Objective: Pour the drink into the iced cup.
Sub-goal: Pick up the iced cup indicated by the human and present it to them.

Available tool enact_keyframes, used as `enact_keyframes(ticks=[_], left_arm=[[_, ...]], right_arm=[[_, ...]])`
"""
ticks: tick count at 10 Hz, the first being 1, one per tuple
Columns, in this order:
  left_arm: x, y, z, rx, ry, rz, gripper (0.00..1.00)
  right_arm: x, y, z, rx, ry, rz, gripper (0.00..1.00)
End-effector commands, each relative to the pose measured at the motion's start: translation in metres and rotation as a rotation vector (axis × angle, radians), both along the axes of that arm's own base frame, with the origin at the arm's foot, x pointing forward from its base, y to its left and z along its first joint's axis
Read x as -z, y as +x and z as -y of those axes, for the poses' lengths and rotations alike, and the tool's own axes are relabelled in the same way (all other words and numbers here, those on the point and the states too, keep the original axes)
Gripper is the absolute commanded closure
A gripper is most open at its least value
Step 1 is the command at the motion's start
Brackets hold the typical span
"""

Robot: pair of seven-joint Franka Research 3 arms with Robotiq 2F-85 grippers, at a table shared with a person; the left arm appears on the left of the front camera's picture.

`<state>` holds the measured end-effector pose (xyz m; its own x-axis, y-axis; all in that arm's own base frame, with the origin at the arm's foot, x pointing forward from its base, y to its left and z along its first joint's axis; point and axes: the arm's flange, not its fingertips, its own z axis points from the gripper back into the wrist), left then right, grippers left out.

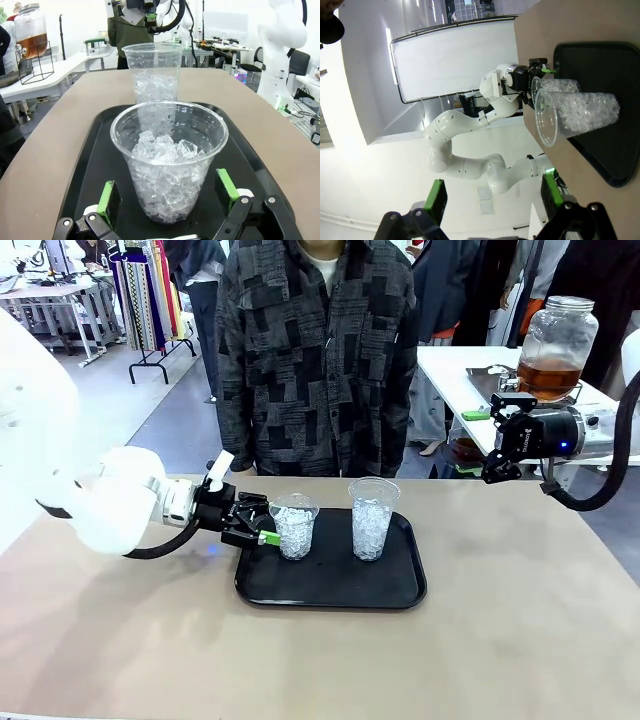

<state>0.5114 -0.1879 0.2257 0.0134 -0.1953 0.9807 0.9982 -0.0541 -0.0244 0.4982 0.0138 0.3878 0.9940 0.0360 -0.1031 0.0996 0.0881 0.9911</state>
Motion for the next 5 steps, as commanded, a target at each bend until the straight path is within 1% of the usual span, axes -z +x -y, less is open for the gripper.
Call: enact_keyframes(ticks=[1, 5], left_arm=[[0.000, 0.005, 0.011, -0.006, 0.003, -0.013, 0.00], [0.001, 0.009, 0.021, 0.001, 0.007, -0.017, 0.00]], right_arm=[[-0.001, 0.001, 0.000, 0.001, 0.002, 0.008, 0.00], [-0.001, 0.001, 0.000, 0.001, 0.002, 0.008, 0.00]])
